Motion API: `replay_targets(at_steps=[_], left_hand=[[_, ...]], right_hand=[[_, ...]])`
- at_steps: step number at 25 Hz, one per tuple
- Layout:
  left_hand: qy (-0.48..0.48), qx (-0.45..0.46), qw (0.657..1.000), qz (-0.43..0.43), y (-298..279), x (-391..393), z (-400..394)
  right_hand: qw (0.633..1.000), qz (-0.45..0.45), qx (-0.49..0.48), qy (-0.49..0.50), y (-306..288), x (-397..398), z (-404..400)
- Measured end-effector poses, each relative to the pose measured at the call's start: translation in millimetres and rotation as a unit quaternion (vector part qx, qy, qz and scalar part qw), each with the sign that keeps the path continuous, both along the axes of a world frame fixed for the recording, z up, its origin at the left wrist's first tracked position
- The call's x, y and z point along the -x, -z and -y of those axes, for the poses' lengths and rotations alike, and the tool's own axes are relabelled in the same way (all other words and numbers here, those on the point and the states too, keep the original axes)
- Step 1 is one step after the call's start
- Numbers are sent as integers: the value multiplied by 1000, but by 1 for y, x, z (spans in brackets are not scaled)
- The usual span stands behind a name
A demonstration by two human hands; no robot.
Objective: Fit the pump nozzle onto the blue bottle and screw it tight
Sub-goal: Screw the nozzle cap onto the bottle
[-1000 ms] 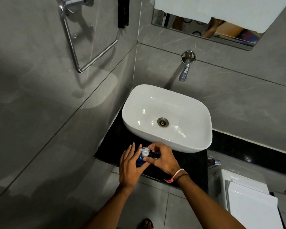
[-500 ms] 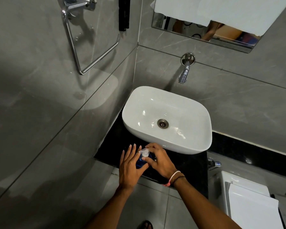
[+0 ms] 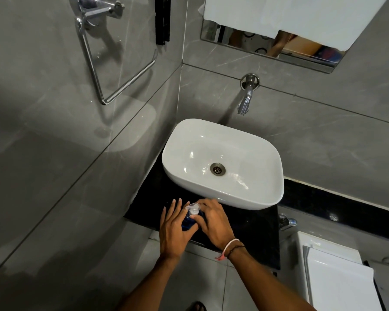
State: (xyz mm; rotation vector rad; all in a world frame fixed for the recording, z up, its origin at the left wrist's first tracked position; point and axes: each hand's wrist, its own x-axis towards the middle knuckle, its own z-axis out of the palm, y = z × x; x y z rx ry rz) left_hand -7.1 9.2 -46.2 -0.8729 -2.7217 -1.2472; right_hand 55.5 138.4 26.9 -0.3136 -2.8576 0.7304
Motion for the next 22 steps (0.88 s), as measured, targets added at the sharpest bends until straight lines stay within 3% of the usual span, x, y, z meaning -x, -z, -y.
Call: replay_targets(at_steps=[6, 11, 15, 22], left_hand=[[-4, -3, 1000, 20, -1, -1, -1], [-7, 9, 1000, 1, 1, 0, 0], [-11, 10, 1000, -9, 2, 0, -1], [-18, 20, 1000, -8, 3, -1, -2]], right_hand=[[1000, -5, 14, -23, 2, -2, -2], [997, 13, -71, 10, 3, 0, 2], [1000, -5, -4, -19, 4, -3, -1], [1000, 3, -27, -13, 4, -1, 1]])
